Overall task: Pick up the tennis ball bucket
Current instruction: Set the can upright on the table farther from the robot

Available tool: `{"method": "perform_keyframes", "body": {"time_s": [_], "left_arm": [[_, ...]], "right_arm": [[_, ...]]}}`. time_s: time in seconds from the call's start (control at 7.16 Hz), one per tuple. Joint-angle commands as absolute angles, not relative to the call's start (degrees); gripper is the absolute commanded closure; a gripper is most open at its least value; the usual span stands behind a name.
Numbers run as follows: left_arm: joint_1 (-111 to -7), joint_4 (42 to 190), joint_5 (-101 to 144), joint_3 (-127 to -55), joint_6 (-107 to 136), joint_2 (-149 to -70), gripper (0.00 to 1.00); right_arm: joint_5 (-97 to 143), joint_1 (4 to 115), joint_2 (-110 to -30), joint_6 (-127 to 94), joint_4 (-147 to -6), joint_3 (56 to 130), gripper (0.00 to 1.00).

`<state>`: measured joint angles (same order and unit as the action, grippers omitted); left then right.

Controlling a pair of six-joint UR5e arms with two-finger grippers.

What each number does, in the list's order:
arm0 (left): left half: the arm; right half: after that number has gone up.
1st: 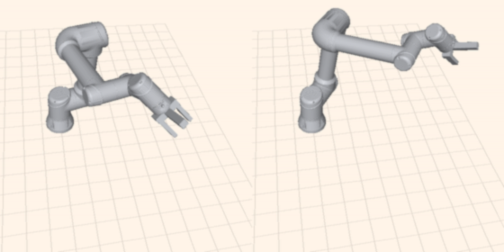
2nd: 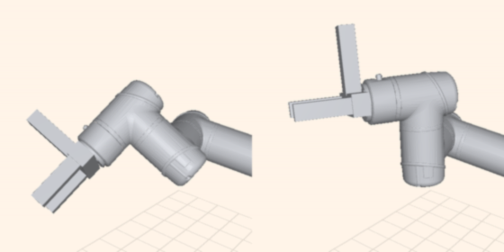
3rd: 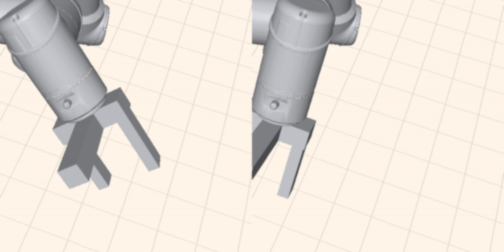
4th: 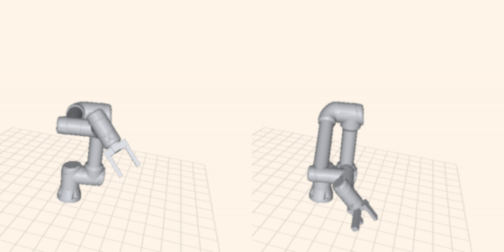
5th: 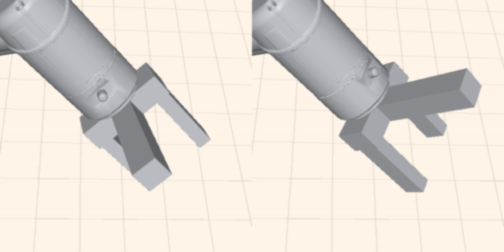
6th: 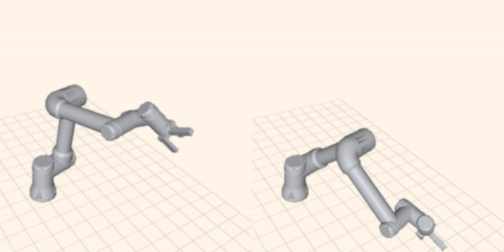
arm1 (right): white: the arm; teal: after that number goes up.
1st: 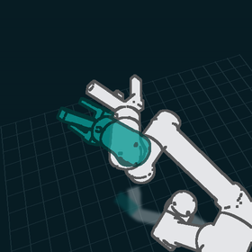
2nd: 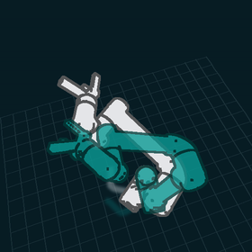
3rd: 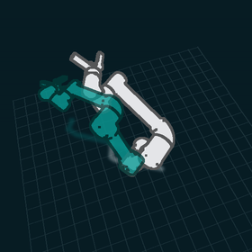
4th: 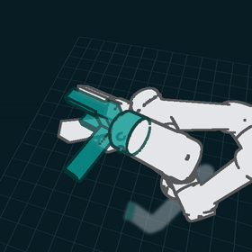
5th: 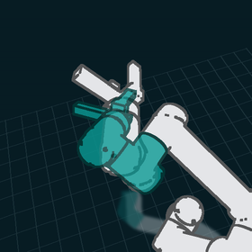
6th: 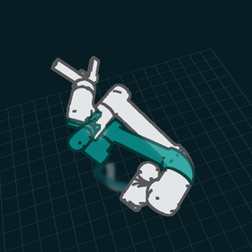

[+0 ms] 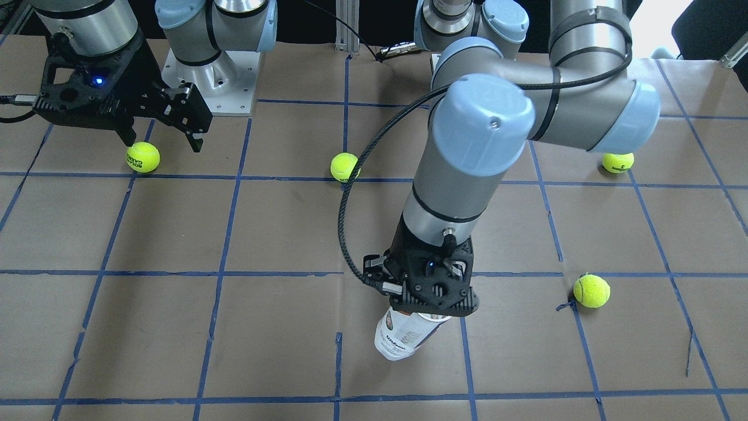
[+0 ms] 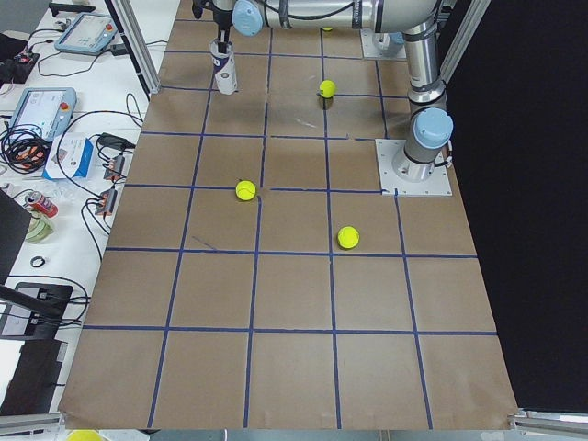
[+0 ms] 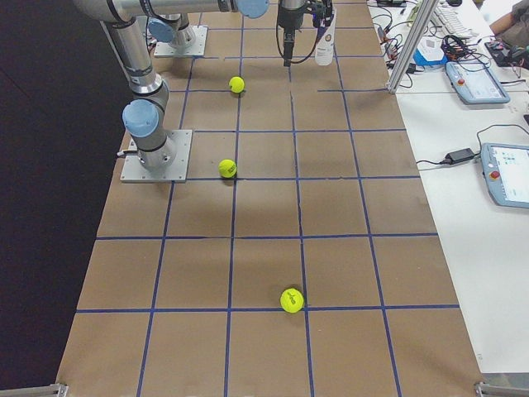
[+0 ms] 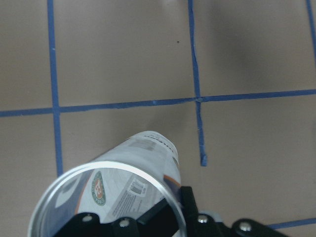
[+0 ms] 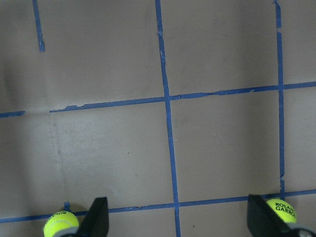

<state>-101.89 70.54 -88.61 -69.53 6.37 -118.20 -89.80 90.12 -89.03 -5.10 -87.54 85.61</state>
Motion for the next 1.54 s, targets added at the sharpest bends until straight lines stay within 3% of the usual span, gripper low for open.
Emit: {"method": "perform_keyframes", "body": {"time_s": [0.0,0.28,0.42,0.56,0.7,0.84,1.4], "left_arm": [[-103.89,71.73,-95.10,-66.62,-0.16,-122.68,0.98],[-103.97,71.11,-94.92,-66.80,-0.35,-125.93,0.98],[-103.97,71.54,-94.66,-66.19,-0.35,-125.86,0.82],[-103.97,72.41,-93.96,-66.44,-0.35,-125.08,0.52],[-103.97,72.51,-93.35,-66.27,-0.53,-124.98,0.12],[-103.97,72.60,-93.08,-66.18,-0.53,-123.76,0.00],[-99.52,83.22,-91.07,-71.95,0.26,-107.44,0.00]], "right_arm": [[-89.82,90.09,-89.03,-5.10,-87.54,85.61,0.00],[-89.91,90.17,-89.03,-5.10,-87.54,85.69,0.00],[-89.91,90.26,-89.03,-5.10,-87.54,85.61,0.00],[-89.91,90.18,-89.03,-5.01,-87.54,85.69,0.00],[-89.91,90.18,-89.03,-5.01,-87.54,85.69,0.00],[-89.91,90.26,-89.03,-4.92,-87.45,85.69,0.00],[-89.83,90.35,-89.03,-4.57,-87.54,85.69,0.00]]}}
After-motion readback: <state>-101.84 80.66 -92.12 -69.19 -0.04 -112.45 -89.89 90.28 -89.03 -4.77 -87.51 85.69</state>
